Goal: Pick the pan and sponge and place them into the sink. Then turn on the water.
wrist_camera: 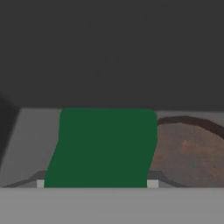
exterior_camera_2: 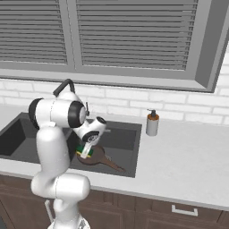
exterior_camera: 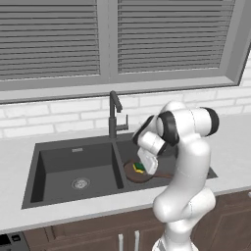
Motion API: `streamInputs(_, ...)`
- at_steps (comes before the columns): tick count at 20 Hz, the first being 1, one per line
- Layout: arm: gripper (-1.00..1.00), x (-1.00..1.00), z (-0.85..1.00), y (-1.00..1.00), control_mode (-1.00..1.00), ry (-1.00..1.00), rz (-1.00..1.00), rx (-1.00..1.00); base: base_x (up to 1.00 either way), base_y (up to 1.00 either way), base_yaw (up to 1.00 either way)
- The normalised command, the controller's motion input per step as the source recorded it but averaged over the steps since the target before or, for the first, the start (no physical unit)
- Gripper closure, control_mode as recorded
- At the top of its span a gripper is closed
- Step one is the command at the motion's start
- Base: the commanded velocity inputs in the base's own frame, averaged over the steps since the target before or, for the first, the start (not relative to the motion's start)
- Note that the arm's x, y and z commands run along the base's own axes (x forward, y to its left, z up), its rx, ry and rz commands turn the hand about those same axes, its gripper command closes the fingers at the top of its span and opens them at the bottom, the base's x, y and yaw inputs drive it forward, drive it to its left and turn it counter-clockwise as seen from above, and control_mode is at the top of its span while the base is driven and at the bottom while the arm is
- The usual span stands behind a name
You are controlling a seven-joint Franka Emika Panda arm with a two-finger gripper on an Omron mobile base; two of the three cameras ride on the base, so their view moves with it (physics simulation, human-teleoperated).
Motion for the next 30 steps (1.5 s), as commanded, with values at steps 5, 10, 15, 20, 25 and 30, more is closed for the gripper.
streamInputs(5, 1.00, 0.29, -0.40, -0.01, -1.00, 0.00, 0.00, 0.00, 0.00, 0.00, 0.00)
streamInputs(10, 1.00, 0.29, -0.29, -0.11, -1.00, -0.01, 0.00, 0.00, 0.00, 0.00, 0.00)
streamInputs(15, 1.00, 0.24, -0.24, -0.11, -1.00, -0.01, 0.00, 0.00, 0.00, 0.00, 0.00)
streamInputs(20, -1.00, 0.14, -0.17, -0.01, -1.00, -0.02, 0.00, 0.00, 0.00, 0.00, 0.00)
streamInputs(25, -1.00, 0.02, -0.01, 0.00, -1.00, -0.09, 0.00, 0.00, 0.00, 0.00, 0.00)
streamInputs(30, -1.00, 0.00, 0.00, -0.05, -1.00, -0.14, 0.00, 0.00, 0.00, 0.00, 0.00)
